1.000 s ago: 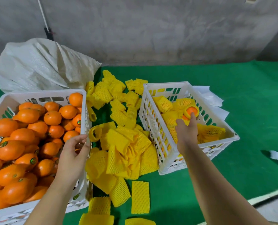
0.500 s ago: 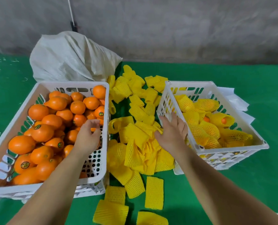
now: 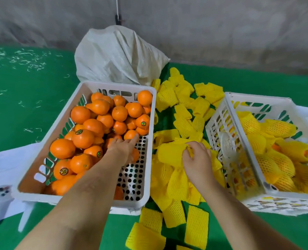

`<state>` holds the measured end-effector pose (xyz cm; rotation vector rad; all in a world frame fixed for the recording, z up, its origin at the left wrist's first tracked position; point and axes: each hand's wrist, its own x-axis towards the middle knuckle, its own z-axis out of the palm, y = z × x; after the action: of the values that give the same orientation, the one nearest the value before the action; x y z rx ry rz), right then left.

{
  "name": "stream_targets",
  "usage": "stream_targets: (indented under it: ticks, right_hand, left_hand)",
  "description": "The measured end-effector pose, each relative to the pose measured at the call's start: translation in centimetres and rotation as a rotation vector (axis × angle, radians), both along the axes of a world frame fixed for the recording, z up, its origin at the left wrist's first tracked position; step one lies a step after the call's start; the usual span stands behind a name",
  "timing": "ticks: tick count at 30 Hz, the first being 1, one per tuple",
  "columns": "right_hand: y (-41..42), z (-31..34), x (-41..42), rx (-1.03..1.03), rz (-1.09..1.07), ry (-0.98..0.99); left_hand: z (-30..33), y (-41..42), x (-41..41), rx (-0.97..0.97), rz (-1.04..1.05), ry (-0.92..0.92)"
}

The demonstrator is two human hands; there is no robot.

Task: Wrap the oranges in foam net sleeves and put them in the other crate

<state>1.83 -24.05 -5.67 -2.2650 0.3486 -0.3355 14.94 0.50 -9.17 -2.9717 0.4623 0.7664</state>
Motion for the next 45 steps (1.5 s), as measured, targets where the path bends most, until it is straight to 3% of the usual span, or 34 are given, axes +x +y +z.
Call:
stream_targets:
  ticks: [3,6,8,15,18,19,21,23,26,29,33,38,45]
  right_hand:
    - [1.5,1.4,-0.2,0.402,0.028,0.015]
    - [2.9,2.1,-0.4,0.566,0.019,0.013]
    - [3.7,2.2,-0.6,0.626,0.014,0.014]
    - [4.0,2.3,-1.1,0.754,-0.127,-0.078]
    - [4.0,3.0,-1.6,0.77,-0.17,-0.121]
    - [4.1,3.2,-1.8,0.773,-0.185,-0.138]
    - [4.5,3.7,-2.2,0.74,-0.203,-0.189]
    - [4.9,4.2,-2.5,0.702,-0.189,-0.246]
    - [5.1,4.8,-2.8,0.61,-0.175,-0.266]
    - [4.4,5.4,-3.6,0.567,-0.156,-0.212]
    - [3.3,5.9,-4.7,0.502,-0.11,-0.15]
    - [3.0,6.4,-5.6,0.399,-0.096,-0.121]
    - [2.4,7.9,-7.2,0.34,0.08,-0.107]
  left_hand:
    - [-1.4,-1.3,0.5,0.042,0.025,-0.061]
    - [-3.2,-2.5,0.1,0.117,-0.106,0.036]
    - [-3.4,-3.2,0.0,0.032,-0.221,0.1]
    - [3.4,-1.1,-0.5,-0.332,0.153,-0.181]
    - [6.7,0.7,-2.2,-0.698,0.317,-0.333]
    - [8.1,0.6,-3.4,-0.924,0.409,-0.285]
    - [10.3,-0.1,-6.9,-1.362,0.52,-0.017]
    - [10.7,-1.2,-10.3,-1.54,0.446,0.142]
    - [9.5,-2.8,-13.9,-1.6,0.25,0.292]
    - [8.5,-3.7,-15.5,-1.649,0.264,0.505]
    - [8.4,-3.6,-16.0,-1.608,0.298,0.577]
    - [8.2,-4.1,-16.5,-1.52,0.251,0.509]
    - [8.3,-4.6,-17.1,-1.589,0.308,0.153]
